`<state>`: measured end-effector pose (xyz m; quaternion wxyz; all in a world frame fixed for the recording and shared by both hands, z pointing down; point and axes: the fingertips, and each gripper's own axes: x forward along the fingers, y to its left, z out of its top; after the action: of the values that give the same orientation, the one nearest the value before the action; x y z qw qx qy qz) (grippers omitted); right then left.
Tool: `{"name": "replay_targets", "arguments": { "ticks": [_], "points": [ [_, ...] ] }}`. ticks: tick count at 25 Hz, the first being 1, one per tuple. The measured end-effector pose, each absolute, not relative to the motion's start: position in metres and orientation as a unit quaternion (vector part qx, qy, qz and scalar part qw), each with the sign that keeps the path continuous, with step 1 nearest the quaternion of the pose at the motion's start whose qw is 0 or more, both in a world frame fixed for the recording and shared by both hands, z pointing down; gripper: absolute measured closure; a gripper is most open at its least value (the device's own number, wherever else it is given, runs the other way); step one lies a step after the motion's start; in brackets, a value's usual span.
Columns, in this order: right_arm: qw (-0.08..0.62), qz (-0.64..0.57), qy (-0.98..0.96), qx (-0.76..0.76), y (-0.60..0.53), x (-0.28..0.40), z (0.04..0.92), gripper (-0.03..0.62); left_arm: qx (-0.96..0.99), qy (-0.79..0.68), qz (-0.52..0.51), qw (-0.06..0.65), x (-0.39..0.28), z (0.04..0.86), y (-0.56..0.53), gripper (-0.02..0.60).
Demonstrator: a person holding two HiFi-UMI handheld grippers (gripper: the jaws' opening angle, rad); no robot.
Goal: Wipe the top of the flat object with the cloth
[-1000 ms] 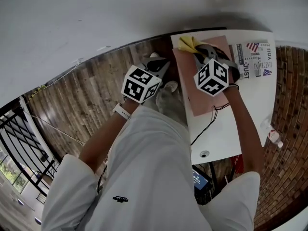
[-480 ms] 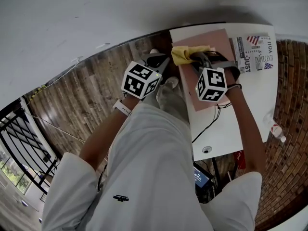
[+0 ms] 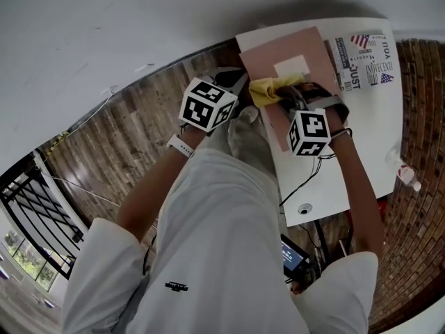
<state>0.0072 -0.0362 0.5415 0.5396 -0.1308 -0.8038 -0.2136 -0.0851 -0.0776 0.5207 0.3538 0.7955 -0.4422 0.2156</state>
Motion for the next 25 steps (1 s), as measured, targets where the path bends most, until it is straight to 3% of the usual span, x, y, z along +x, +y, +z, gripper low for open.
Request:
{"name": "replay_targets", "arguments": {
  "ticks": [20, 25],
  "points": [
    [0.556, -0.14, -0.813, -0.099, 0.029, 0.08, 0.549, 0.536, 0.8, -0.41, 0.291, 0.327, -0.061, 0.55, -0.088, 0.566],
    [0.557, -0.113, -0.818, -0.089, 0.043, 0.099, 0.549, 0.537, 0.798, -0.406, 0.279, 0.347, -0.061, 0.549, -0.088, 0.566]
  ]
}}
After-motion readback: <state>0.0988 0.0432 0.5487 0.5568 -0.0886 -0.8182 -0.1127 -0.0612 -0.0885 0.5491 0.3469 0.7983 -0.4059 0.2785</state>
